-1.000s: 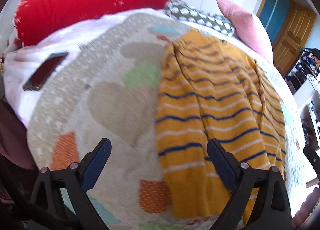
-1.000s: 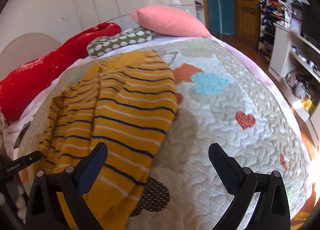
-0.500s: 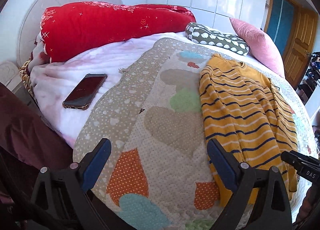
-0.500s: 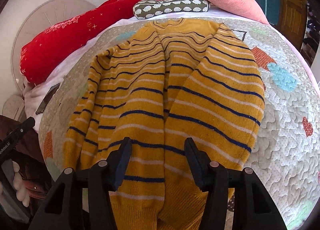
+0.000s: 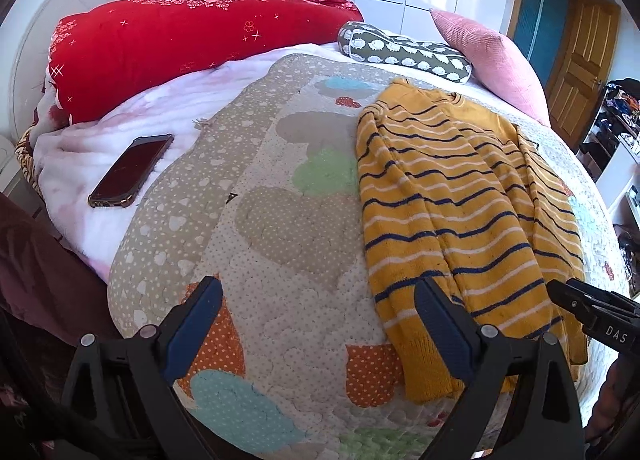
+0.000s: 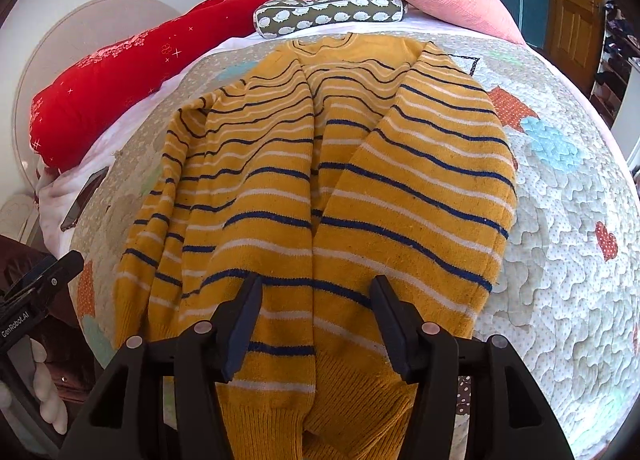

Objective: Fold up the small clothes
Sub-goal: 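Grasp a sweater sleeve with the right gripper and pull it outward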

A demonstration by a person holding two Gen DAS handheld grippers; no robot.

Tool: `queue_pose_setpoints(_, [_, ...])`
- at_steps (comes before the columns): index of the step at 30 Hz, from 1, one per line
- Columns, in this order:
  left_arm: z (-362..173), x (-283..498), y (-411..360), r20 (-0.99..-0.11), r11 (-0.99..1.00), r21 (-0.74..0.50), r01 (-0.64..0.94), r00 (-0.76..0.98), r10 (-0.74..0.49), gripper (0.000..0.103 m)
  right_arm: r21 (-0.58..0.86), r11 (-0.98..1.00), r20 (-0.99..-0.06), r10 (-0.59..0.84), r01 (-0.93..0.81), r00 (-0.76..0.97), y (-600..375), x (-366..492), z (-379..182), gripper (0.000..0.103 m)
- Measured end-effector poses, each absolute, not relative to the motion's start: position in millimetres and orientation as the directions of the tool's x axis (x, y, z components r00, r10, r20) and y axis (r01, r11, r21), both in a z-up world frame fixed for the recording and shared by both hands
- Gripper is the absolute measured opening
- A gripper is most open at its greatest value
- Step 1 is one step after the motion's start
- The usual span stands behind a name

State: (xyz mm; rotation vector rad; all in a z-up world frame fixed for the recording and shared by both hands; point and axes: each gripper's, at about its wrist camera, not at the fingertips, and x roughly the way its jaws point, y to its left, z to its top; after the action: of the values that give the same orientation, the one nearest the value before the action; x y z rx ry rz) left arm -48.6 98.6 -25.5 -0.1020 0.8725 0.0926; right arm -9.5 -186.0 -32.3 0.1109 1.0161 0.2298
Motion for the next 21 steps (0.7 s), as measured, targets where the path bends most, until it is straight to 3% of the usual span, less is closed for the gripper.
queue_pose_setpoints(8, [-26.1,-46.9,102.9,-0.768,0.988,-0.074,-0.134,0.640,0.029,0.096,0.212,0.960,-0.837,0.275,-0.182,0.474,-172.5,0.4,-40.2,0.066])
queue_pose_setpoints(9, [-25.5,-46.9,106.6,-0.765,0.987,-0.079,-0.141,0.643,0.030,0.096,0.209,0.958,-0.840,0.279,-0.199,0.465,-168.5,1.4,-41.7,0.063])
queue_pose_setpoints(10, [-25.0,-46.5,111.6,-0.763,0.985,-0.085,-0.149,0.645,0.032,0.096,0.211,0.953,-0.843,0.291,-0.219,0.452,-164.3,2.0,-42.6,0.043])
queue_pose_setpoints(11, [-25.1,-46.3,116.3,-0.762,0.983,-0.092,-0.158,0.647,0.032,0.096,0.213,0.948,-0.849,0.299,-0.237,0.435,-159.9,2.7,-43.0,0.014])
queue_pose_setpoints(12, [-24.7,-46.3,121.8,-0.760,0.981,-0.098,-0.165,0.649,0.033,0.096,0.236,0.938,-0.853,0.326,-0.256,0.408,-156.0,4.3,-42.3,0.006])
queue_pose_setpoints(21, [-23.2,-58.6,178.1,-0.754,0.951,-0.143,-0.273,0.653,0.074,0.096,0.287,0.852,-0.759,0.481,-0.437,0.439,-66.8,45.1,34.5,0.006])
